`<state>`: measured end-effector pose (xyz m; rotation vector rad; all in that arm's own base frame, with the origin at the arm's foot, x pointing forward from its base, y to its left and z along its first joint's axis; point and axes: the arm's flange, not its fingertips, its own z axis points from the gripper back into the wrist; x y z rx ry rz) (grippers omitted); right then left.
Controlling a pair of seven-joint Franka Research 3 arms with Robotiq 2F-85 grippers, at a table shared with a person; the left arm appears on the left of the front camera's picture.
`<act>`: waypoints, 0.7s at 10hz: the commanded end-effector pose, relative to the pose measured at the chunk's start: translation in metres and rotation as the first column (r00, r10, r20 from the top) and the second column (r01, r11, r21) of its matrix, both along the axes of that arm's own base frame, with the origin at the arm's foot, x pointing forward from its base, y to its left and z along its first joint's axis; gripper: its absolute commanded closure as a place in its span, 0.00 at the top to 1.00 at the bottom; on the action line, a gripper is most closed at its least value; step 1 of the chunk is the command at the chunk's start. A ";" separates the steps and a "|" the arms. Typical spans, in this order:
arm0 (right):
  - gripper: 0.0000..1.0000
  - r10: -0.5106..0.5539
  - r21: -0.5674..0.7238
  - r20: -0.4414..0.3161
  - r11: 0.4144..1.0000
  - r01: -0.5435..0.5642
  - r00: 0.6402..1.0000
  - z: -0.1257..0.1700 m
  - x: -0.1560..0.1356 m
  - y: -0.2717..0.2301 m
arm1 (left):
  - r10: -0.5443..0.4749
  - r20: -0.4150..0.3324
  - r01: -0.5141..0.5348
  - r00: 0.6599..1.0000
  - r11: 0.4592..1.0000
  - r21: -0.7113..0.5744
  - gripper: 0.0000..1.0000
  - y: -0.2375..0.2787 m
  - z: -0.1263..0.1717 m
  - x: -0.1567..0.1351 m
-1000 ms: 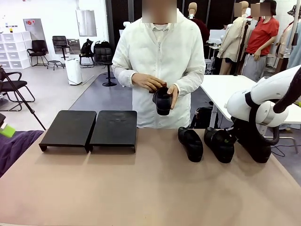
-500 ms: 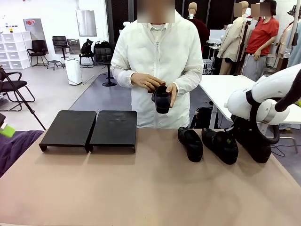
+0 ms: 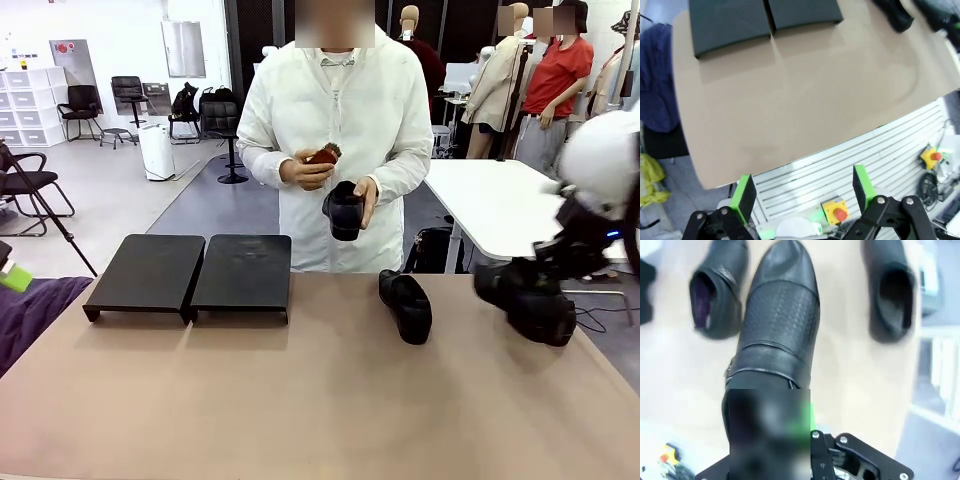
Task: Organize the shoes by placing them on the stand.
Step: Pick up one Shoe and place it in the middle of the table.
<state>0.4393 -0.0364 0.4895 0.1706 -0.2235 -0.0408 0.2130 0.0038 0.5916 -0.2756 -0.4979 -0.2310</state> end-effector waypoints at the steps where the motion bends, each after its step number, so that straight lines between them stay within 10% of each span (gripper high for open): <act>1: 0.00 -0.083 -0.019 0.017 0.996 0.083 0.996 0.044 -0.101 -0.003 | -0.009 -0.001 0.009 1.000 1.000 -0.007 1.00 0.000 0.000 -0.001; 3: 0.00 -0.017 0.014 0.060 1.000 0.016 0.998 0.042 -0.156 -0.002 | -0.009 -0.001 0.009 1.000 1.000 -0.007 1.00 0.000 0.000 -0.001; 4: 0.00 0.093 -0.030 0.041 0.995 -0.092 0.995 0.042 -0.139 -0.007 | -0.009 -0.001 0.009 1.000 1.000 -0.007 1.00 0.000 0.000 -0.001; 7: 0.00 -0.051 0.009 0.014 0.999 0.051 0.999 0.042 -0.138 -0.007 | -0.009 -0.001 0.009 1.000 1.000 -0.007 1.00 0.000 0.000 -0.001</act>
